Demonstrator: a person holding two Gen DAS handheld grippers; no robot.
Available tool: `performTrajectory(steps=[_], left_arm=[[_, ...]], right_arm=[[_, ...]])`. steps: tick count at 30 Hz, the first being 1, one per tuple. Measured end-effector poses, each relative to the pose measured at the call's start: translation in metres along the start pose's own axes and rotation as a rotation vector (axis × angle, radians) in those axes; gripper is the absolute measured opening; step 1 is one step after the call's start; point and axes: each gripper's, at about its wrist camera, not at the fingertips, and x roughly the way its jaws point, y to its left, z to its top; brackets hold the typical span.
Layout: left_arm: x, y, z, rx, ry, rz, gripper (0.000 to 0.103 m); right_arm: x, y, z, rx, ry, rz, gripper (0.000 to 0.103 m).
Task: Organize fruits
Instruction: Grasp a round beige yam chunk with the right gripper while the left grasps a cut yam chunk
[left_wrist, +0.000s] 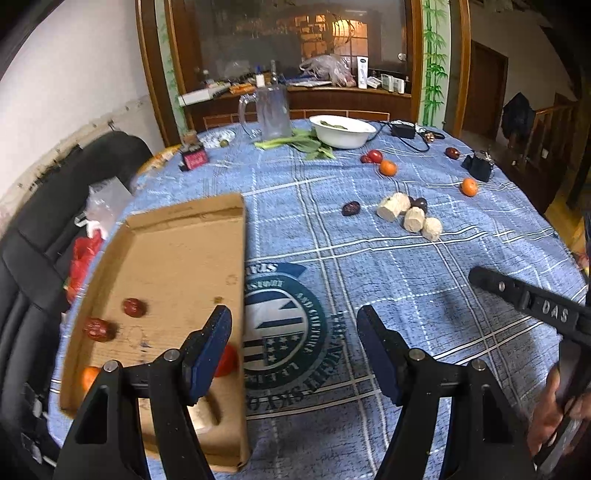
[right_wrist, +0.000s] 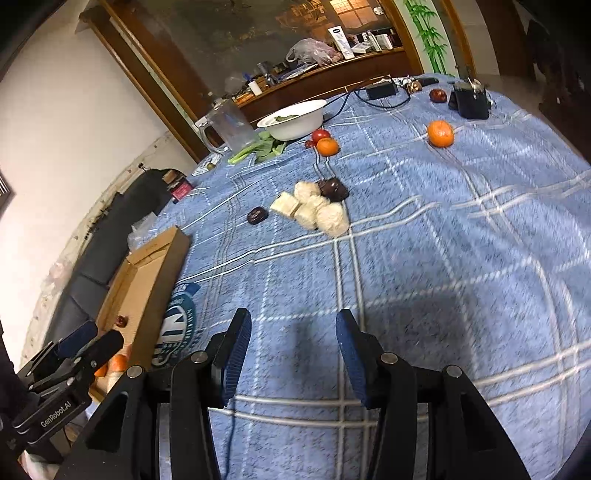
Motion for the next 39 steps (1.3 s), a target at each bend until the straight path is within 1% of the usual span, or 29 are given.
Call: performTrajectory(steps=[4,7,12,18,19,21,22,23,25,27,30,32,33,35,37,39], left_arm=[[0.013,0.000,0.001,-0.023,0.017,-0.033,0.069],[0.020,0.000,0.004,-0.041,0.016,-0.055,0.069],[0.031,0.002,0.013,-0.058,0.017,-0.067,0.069],[0.045,0.001,0.025,-0.069,0.036,-0.074,0.069],[0.049,-0.002,0.029,-0.072,0.041,-0.086,0.069],[0.057,-0.007,0.036,-0.081,0.056,-0.125,0.069],[0.061,-0.010,0.041,-0.090,0.066,-0.147,0.069],[0.065,-0.013,0.045,-0.096,0.074,-0.166,0.069],[0.076,-0.023,0.055,-0.104,0.093,-0.209,0.069],[0.085,-0.036,0.064,-0.094,0.093,-0.231,0.069],[0.100,-0.053,0.077,-0.067,0.098,-0.234,0.069],[0.109,-0.063,0.085,-0.049,0.086,-0.253,0.069],[0.117,-0.068,0.090,-0.034,0.091,-0.240,0.069],[0.130,-0.076,0.097,-0.020,0.100,-0.241,0.059],[0.142,-0.079,0.104,-0.018,0.111,-0.248,0.054],[0.155,-0.082,0.110,-0.022,0.120,-0.252,0.053]], right_arm=[[0.008,0.000,0.024,-0.083,0.001,-0.075,0.051],[0.028,0.000,0.045,-0.152,0.011,-0.140,0.051],[0.072,0.002,0.063,-0.239,0.059,-0.170,0.051],[0.098,0.004,0.063,-0.285,0.076,-0.158,0.050],[0.101,0.003,0.062,-0.287,0.079,-0.156,0.046],[0.102,0.002,0.063,-0.278,0.075,-0.155,0.041],[0.102,0.002,0.064,-0.273,0.074,-0.144,0.032],[0.101,-0.001,0.065,-0.262,0.074,-0.135,0.031],[0.099,-0.005,0.065,-0.236,0.069,-0.134,0.031],[0.094,-0.011,0.066,-0.210,0.059,-0.126,0.031],[0.085,-0.018,0.068,-0.179,0.038,-0.125,0.031],[0.085,-0.023,0.071,-0.156,0.042,-0.132,0.031],[0.085,-0.026,0.072,-0.147,0.048,-0.133,0.031],[0.087,-0.031,0.074,-0.125,0.064,-0.143,0.031],[0.087,-0.035,0.075,-0.110,0.076,-0.149,0.031],[0.086,-0.037,0.075,-0.104,0.078,-0.150,0.031]])
